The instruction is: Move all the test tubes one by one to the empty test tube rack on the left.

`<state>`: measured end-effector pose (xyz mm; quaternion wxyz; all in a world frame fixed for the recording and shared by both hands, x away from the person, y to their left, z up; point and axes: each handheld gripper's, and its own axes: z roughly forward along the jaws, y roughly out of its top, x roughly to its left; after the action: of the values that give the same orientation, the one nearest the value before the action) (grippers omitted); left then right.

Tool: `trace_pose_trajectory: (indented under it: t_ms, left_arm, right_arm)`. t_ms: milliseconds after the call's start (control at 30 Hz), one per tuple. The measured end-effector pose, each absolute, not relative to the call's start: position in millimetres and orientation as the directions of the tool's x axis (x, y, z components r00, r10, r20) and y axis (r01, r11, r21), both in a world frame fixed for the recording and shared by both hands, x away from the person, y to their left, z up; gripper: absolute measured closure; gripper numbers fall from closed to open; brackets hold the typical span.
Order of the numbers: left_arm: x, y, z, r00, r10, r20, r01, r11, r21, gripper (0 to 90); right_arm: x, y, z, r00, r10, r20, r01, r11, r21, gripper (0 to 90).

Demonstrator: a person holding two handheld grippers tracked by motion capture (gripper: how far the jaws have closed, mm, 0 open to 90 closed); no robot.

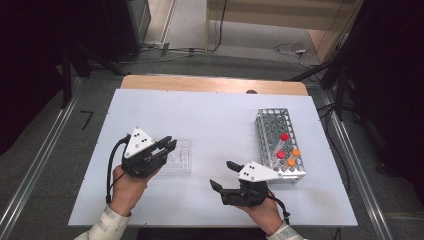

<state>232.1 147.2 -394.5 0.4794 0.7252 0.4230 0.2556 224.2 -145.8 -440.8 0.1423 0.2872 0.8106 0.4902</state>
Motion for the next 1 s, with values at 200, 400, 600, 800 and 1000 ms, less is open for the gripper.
trace_pose_trajectory:
  t_ms: [200,400,600,800,1000]
  left_arm:
    - [234,141,-404,0.509,0.861,0.003,0.379,-0.227,0.897,76.5]
    - [238,137,-418,0.506,0.863,0.011,0.403,-0.248,0.881,76.5]
    - [240,135,-425,0.507,0.862,0.006,0.424,-0.255,0.869,76.4]
    - [241,137,-425,0.518,0.855,-0.018,0.429,-0.241,0.871,74.7]
    - [240,139,-423,0.519,0.854,-0.044,0.426,-0.214,0.879,69.3]
  right_arm:
    - [224,-145,-441,-0.795,0.605,0.052,0.329,0.356,0.875,22.7]
    - [224,-145,-442,-0.796,0.604,0.047,0.326,0.361,0.874,22.7]
    - [224,-146,-442,-0.797,0.603,0.048,0.326,0.362,0.874,22.7]
    - [224,-145,-442,-0.797,0.602,0.048,0.327,0.363,0.873,22.7]
    - [224,-145,-443,-0.797,0.602,0.048,0.328,0.364,0.872,22.7]
